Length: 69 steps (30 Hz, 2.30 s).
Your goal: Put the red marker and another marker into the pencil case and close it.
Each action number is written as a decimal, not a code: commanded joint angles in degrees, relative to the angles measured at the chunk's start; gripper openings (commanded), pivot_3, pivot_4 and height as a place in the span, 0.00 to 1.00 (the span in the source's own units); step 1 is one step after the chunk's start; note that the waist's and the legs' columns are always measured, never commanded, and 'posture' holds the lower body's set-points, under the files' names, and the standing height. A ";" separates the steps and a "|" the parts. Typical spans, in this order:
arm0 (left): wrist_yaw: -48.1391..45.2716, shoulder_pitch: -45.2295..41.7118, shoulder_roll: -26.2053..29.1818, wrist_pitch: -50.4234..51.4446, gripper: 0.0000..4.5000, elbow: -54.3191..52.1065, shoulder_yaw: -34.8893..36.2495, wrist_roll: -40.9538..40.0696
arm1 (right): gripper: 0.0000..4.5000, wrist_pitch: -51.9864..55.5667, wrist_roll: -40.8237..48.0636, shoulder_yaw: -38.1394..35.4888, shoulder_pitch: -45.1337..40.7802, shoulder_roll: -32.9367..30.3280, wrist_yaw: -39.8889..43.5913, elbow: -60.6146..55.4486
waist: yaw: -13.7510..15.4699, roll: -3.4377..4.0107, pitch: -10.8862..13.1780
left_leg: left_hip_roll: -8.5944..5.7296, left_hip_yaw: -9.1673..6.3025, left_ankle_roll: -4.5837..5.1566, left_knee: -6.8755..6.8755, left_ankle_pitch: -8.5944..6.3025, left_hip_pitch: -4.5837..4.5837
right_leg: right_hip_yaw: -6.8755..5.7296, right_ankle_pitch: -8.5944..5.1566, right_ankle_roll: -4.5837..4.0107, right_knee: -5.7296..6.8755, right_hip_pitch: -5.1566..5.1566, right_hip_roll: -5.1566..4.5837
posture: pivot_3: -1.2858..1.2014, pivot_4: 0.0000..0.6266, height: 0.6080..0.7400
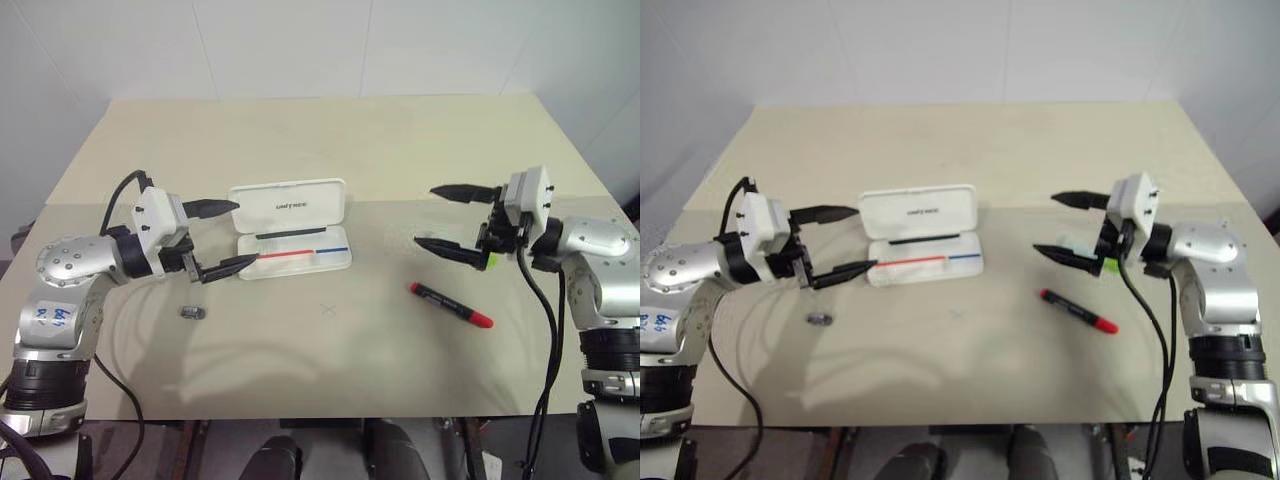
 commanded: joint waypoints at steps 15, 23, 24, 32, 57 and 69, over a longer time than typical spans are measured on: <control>-3.69 -2.71 -0.59 -7.42 1.00 10.50 -0.18 2.74 | 1.00 8.40 8.46 -0.72 1.71 -1.20 0.09 -16.63 | -0.02 0.00 0.00 | 0.07 0.07 -0.05 0.08 0.00 0.01 | -0.11 0.11 -0.13 0.01 0.00 0.04 | 0.52 0.24 1.00; -3.11 1.03 -1.79 -8.93 1.00 11.10 -1.11 4.04 | 1.00 11.44 10.14 -0.40 2.69 -0.63 -2.45 -21.50 | 0.33 -0.01 -0.01 | 0.09 0.05 -0.06 0.10 -0.01 0.01 | -0.20 0.12 -0.15 0.01 0.01 0.03 | 0.52 0.24 1.00; -2.96 1.22 -2.04 -9.24 1.00 11.33 -1.38 4.41 | 1.00 11.76 10.42 -0.53 2.60 -0.50 -2.82 -21.70 | 0.34 -0.01 -0.01 | 0.09 0.05 -0.06 0.10 -0.01 0.00 | -0.22 0.12 -0.15 0.01 0.01 0.03 | 0.52 0.24 1.00; -1.97 -0.13 -3.79 -9.54 0.86 12.53 -2.56 5.76 | 1.00 12.25 10.68 0.38 3.35 0.05 -3.20 -22.27 | 0.24 -0.01 -0.01 | 0.09 0.07 -0.06 0.12 -0.01 0.00 | -0.24 0.13 -0.17 0.02 0.01 0.02 | 0.52 0.24 1.00; -6.08 -5.96 -0.38 -12.70 0.56 23.44 -10.86 17.09 | 1.00 9.45 7.69 3.10 3.83 4.19 -5.03 -20.33 | 0.13 -0.01 -0.01 | 0.10 0.09 -0.07 0.12 -0.01 0.02 | -0.29 0.15 -0.20 0.04 0.01 0.04 | 0.52 0.24 1.00; -7.23 -10.99 -2.76 -14.23 0.56 27.91 -13.55 19.04 | 1.00 8.67 7.11 3.19 3.62 5.39 -5.95 -20.03 | 0.02 -0.01 -0.01 | 0.11 0.10 -0.07 0.16 -0.01 0.01 | -0.37 0.17 -0.22 0.06 0.00 0.02 | 0.52 0.24 1.00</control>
